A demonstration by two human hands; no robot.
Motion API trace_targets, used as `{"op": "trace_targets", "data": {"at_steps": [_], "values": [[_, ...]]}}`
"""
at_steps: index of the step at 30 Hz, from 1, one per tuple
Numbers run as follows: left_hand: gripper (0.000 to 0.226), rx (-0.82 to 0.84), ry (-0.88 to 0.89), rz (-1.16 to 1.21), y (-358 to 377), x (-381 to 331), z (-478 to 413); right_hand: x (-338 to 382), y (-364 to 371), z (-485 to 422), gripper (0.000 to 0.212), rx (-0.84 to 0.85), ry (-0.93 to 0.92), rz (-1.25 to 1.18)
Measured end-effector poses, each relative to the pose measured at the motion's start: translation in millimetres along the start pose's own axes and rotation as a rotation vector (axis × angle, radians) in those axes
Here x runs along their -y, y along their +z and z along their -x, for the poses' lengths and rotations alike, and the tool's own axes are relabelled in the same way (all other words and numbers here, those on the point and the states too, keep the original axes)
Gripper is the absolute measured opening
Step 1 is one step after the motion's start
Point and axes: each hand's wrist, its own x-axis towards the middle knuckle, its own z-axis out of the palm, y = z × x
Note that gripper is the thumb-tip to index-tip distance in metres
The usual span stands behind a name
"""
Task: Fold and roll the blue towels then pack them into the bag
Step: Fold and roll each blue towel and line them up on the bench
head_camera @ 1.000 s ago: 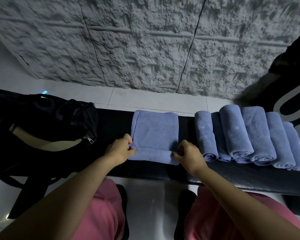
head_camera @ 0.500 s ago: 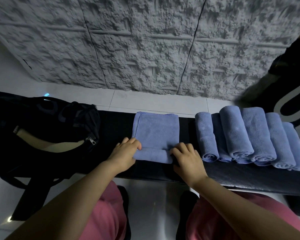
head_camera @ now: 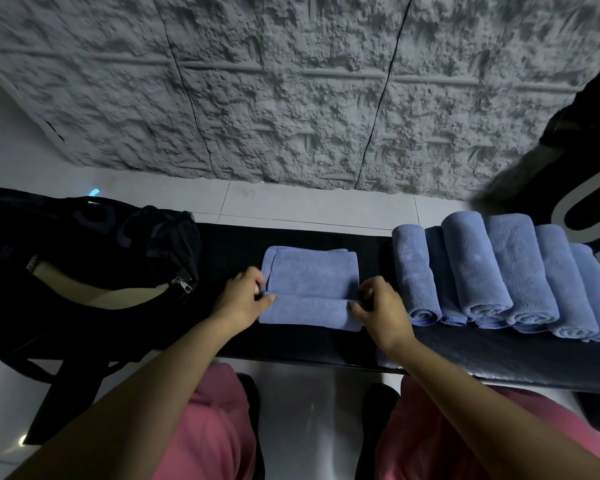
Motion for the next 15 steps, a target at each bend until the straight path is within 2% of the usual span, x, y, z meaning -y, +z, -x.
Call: {"op": "trace_targets", "data": {"at_steps": [1,3,7,9,11,13,15], "values": [[0.014,-0.064,0.095,-0.033,-0.1,-1.4,0.5,2.3,-2.4,1.1,0.018,-0.052,-0.106,0.097],[0.004,-0.089,0.224,-0.086,0.1,-4.3,2.4,6.3,-4.9,5.2,0.009,-0.078,-0.315,0.284],[0.023,0.029,0.236,-0.106,-1.8,-2.4,5.9,2.6,-0.3,16.7,0.008,-0.031,-0.499,0.372],[0.047,0.134,0.226,-0.203,-4.6,0.0,8.7,-4.1,-0.5,19.0,0.023,0.005,-0.547,0.395],[0.064,0.198,0.249,-0.356,-4.0,-0.3,11.4,-10.1,0.4,19.7,0.051,0.075,-0.556,0.472],[0.058,0.177,0.267,-0.416,-0.9,-1.3,10.9,-10.3,3.9,20.6,0.067,0.08,-0.533,0.528],[0.048,0.144,0.248,-0.334,0.0,-0.7,7.9,-6.8,6.5,18.0,0.06,0.02,-0.458,0.506]]}}
